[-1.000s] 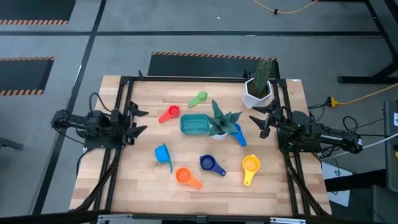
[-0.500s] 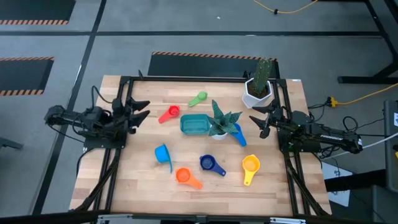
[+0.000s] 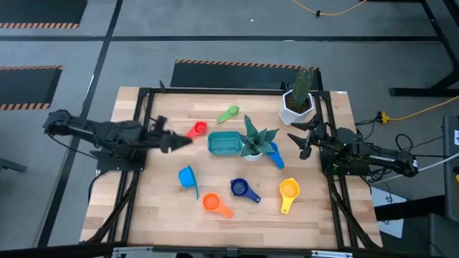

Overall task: Nest measuring cups in basket
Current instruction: Prepare the light blue measuring cup

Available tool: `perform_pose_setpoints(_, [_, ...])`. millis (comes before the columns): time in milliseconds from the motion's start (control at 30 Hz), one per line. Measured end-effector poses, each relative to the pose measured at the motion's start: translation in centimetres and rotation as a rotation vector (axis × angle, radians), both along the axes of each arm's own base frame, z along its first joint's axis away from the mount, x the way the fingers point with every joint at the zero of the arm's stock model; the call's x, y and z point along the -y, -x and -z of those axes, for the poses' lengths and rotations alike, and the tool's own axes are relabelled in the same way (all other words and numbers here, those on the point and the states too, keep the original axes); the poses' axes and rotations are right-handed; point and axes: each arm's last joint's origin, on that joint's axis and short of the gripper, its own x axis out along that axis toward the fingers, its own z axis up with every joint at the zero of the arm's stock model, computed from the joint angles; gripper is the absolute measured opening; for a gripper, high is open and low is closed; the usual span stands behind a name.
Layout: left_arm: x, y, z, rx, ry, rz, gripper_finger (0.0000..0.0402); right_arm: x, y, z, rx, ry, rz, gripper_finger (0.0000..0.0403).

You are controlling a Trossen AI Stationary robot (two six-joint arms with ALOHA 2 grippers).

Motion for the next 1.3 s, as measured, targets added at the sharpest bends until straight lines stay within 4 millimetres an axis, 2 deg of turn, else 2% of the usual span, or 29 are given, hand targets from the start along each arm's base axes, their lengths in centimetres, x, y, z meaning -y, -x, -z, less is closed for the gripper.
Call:
perform_pose_setpoints(267, [4.5,-3.6,2.0,-0.266,0.436,0.274,0.0275,0.0,0.0,0.0,0.0,0.0,0.0,0.0233])
perform_pose_setpoints(467, [8.0,-4.8,5.0,-0.518,0.702,0.309,0.0275,0.0,0.0,0.0,0.0,0.0,0.0,0.0233])
perform_pose_setpoints(567, [9.2,-5.2,6.4,-0.613,0.776,0.283,0.0275,0.0,0.0,0.0,0.0,0.0,0.0,0.0233])
perform_pose_setpoints(1000, [10.8,-6.6,10.8,-0.784,0.729,0.193,0.0275,0.0,0.0,0.0,0.001,-0.002,0.0,0.0233])
perform_pose_setpoints(1300, [10.8,-7.6,13.5,-0.788,0.635,0.026,0.0275,0.0,0.0,0.0,0.001,-0.002,0.0,0.0233])
